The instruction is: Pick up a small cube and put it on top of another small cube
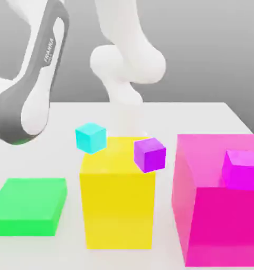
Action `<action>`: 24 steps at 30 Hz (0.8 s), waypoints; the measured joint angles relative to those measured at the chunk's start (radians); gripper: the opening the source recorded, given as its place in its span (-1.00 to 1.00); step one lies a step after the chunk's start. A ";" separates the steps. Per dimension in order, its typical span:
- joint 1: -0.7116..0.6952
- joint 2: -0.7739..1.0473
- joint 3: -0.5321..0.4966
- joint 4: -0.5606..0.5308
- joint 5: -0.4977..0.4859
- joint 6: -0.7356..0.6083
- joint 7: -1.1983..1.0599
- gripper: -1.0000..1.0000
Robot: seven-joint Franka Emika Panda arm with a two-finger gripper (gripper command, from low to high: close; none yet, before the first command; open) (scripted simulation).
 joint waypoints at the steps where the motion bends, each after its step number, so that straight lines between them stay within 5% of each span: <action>1: -0.014 0.024 0.006 0.006 0.020 0.005 -0.008 0.00; 17: -0.036 0.190 0.022 0.042 0.051 0.117 -0.025 0.00; 18: -0.034 0.192 0.019 0.042 0.048 0.124 -0.023 -1.00; 24: -0.032 0.193 0.017 0.042 0.048 0.128 -0.023 -1.00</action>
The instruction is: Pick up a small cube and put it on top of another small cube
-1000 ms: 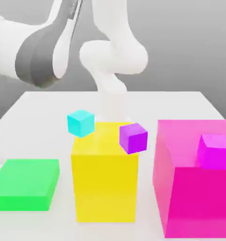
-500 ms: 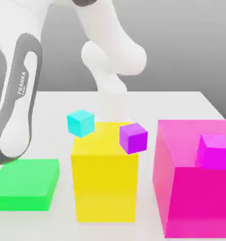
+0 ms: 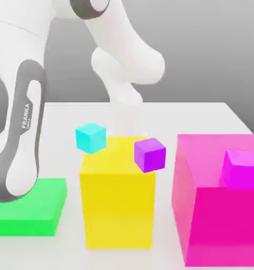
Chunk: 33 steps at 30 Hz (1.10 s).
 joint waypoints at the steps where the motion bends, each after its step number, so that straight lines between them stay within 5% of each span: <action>1: -0.001 -0.001 0.002 0.000 0.002 -0.004 -0.001 -1.00; 17: 0.006 -0.142 -0.006 -0.030 -0.004 -0.117 0.003 -1.00; 26: 0.189 -0.409 0.007 -0.139 -0.162 -0.296 0.232 -1.00; 33: 0.327 -0.645 0.079 -0.233 -0.178 -0.443 0.358 -1.00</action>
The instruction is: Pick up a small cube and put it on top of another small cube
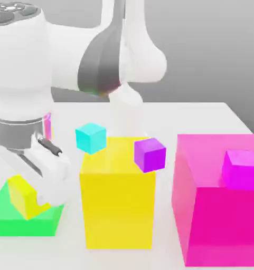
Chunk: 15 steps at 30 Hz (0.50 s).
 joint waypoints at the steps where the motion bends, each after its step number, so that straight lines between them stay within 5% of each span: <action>1: 0.020 -0.035 0.007 -0.014 0.007 -0.020 0.012 -1.00; 11: 0.159 -0.397 0.098 -0.156 0.172 -0.208 0.062 -1.00; 15: 0.178 -0.398 0.114 -0.251 0.202 -0.110 0.062 -1.00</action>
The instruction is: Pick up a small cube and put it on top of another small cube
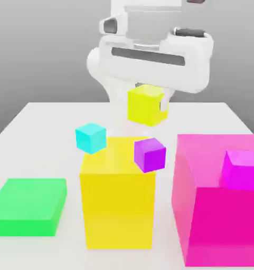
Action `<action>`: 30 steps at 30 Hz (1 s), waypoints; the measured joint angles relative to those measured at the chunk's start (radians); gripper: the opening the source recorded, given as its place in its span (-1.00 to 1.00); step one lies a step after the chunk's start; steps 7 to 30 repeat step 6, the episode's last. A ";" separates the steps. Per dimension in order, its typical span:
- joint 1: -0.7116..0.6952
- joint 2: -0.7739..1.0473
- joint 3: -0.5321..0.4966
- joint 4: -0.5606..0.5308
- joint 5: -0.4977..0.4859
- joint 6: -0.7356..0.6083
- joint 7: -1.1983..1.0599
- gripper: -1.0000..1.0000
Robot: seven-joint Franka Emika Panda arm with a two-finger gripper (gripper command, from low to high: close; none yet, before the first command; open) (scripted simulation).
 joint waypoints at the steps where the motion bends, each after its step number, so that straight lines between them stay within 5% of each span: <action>1: 0.000 0.011 0.003 -0.025 0.002 0.036 0.000 1.00; 30: 0.000 0.011 0.003 -0.025 0.002 0.036 0.000 1.00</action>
